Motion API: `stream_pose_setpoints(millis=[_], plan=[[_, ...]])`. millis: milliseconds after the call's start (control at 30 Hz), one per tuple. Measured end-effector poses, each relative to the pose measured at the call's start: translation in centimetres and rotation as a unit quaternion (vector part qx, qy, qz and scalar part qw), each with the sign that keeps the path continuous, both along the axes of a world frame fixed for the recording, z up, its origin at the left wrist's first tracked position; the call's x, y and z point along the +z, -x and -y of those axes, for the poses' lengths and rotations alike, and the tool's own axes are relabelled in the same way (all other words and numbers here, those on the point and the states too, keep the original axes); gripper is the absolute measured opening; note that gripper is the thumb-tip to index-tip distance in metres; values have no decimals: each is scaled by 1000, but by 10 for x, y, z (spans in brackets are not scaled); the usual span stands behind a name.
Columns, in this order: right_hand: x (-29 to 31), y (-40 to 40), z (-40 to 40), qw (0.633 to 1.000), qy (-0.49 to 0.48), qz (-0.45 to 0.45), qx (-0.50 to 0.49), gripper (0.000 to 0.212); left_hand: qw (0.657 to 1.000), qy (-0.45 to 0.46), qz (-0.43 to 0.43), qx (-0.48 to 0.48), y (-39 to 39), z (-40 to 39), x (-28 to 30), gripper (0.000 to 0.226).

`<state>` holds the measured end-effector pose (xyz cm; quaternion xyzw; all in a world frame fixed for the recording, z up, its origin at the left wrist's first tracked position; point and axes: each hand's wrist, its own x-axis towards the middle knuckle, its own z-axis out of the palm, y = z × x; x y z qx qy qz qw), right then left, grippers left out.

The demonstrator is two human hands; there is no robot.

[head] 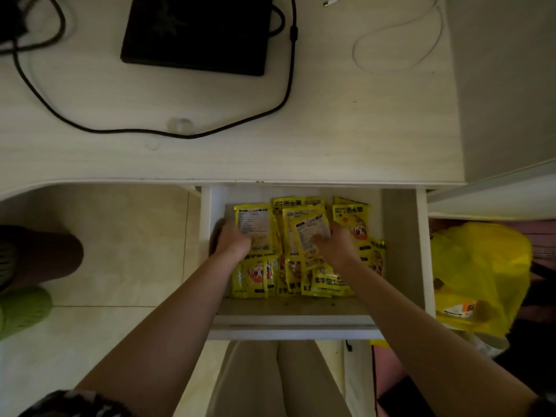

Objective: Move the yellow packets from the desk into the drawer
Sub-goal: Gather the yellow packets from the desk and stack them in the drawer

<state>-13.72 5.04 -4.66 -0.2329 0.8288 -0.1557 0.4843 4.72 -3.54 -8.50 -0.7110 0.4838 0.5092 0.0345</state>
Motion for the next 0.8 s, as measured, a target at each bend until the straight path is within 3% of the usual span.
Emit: stream_pose_setpoints(millis=[133,267,533,667,800], plan=[[15,4,-10,998,4,-43,35,31,998,26,29,-53,-3,-10,21,36],[39,7,-22,997,1,-55,61,42,994,45,30,-98,-9,-24,49,38],[86,3,-50,984,8,-75,161,42,987,136,-5,-87,-31,-69,109,44],[102,-9,-58,967,12,-98,233,39,981,184,-10,-64,-47,-97,131,39],[113,-43,-53,925,45,-143,350,35,973,219,20,-63,-72,-118,143,37]])
